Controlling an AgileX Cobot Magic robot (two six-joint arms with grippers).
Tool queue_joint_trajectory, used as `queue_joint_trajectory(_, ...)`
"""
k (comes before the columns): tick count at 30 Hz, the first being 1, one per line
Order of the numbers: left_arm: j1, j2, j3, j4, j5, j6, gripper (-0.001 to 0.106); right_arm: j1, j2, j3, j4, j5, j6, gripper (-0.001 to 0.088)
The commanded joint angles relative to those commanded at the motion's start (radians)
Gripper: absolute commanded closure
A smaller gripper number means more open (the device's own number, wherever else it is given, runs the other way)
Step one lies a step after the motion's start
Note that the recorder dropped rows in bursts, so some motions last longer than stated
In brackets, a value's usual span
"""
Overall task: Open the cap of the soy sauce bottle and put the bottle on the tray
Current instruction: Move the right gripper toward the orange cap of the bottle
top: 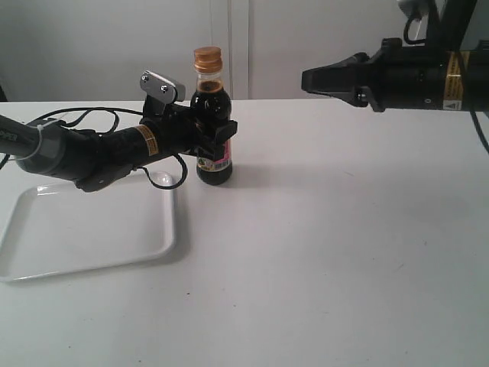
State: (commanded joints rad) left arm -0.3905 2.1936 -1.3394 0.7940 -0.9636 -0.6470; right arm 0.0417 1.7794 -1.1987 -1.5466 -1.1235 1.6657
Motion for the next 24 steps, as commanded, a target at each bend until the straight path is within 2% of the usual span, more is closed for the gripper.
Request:
queue_joint_trajectory(10,0.0,0.0,0.0,0.01,0.0,0.002,0.105,0.066,0.201,-0.235,-0.021,-0.095,0.164,0.0868)
queue_joint_trajectory(15,0.0,0.0,0.0,0.03,-0.008,0.059,0.105,0.1,0.277,-0.334,-0.021,-0.098,0.251,0.0868)
queue_joint_trajectory(24,0.0,0.0,0.0,0.03,-0.008,0.06,0.105,0.147,0.393,-0.497,-0.021,-0.098,0.394,0.0868)
